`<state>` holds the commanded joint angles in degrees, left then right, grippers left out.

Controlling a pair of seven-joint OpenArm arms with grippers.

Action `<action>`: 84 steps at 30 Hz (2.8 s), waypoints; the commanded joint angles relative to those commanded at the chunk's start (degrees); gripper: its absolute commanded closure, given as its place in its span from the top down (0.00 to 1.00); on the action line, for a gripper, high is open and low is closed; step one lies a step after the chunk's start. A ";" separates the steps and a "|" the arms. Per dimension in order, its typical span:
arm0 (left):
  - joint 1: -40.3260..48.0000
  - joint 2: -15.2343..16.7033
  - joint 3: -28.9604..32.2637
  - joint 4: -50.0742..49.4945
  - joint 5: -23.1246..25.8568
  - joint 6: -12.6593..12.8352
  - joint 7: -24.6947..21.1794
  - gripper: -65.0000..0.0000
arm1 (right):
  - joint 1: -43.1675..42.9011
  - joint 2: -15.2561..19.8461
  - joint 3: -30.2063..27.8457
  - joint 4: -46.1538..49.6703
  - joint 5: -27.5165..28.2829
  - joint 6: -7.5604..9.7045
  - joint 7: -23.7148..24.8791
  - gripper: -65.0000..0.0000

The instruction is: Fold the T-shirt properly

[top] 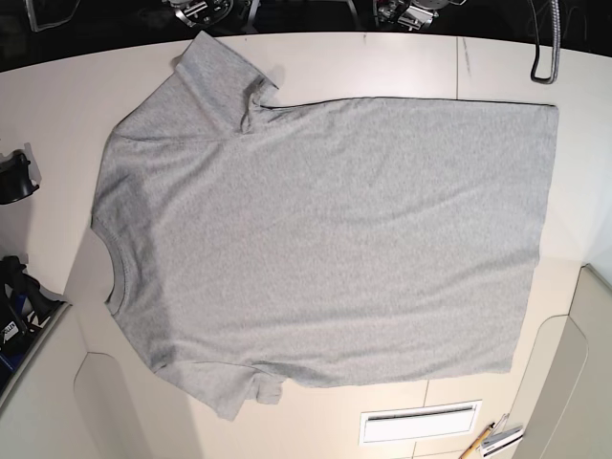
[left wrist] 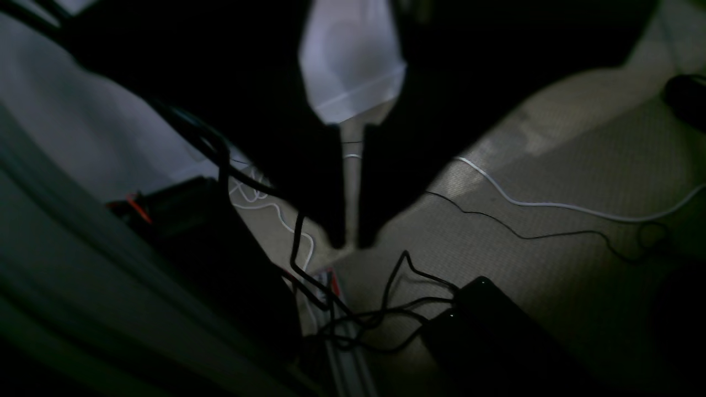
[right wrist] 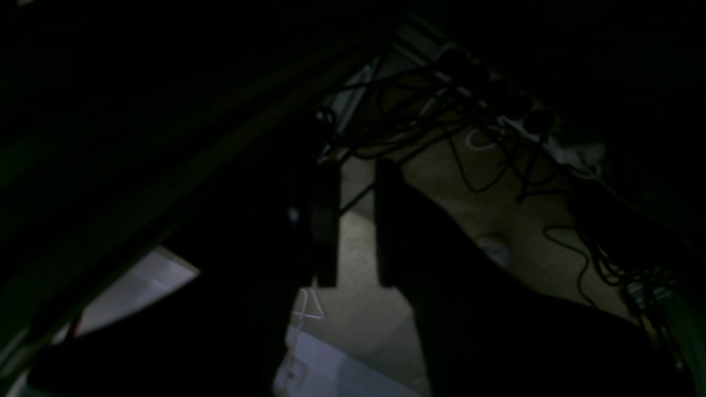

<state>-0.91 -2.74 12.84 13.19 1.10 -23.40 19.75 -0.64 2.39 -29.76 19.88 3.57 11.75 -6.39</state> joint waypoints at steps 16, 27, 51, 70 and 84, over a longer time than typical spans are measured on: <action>-0.02 -0.31 0.00 0.00 -6.67 -0.02 0.02 0.21 | -0.02 2.56 0.00 0.37 -6.93 3.34 -0.04 0.05; 2.36 -0.48 0.00 1.68 -11.04 -16.31 6.67 0.22 | -1.66 3.50 0.00 1.60 -7.65 3.43 -0.07 0.29; 38.40 -12.52 -12.13 49.00 -25.24 -16.60 13.57 0.22 | -38.07 28.72 7.58 59.63 1.38 3.48 -13.11 0.29; 59.21 -12.57 -38.95 89.22 -34.47 -16.60 21.90 0.42 | -50.82 32.52 41.62 92.56 32.79 15.74 -31.71 0.33; 58.93 -15.72 -53.83 94.55 -47.71 -16.60 28.15 0.54 | -42.40 27.26 50.38 97.72 34.45 13.51 -32.02 0.62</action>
<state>58.02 -18.46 -40.99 107.74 -46.61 -40.00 47.90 -43.05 29.65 20.62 117.60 38.02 25.26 -38.41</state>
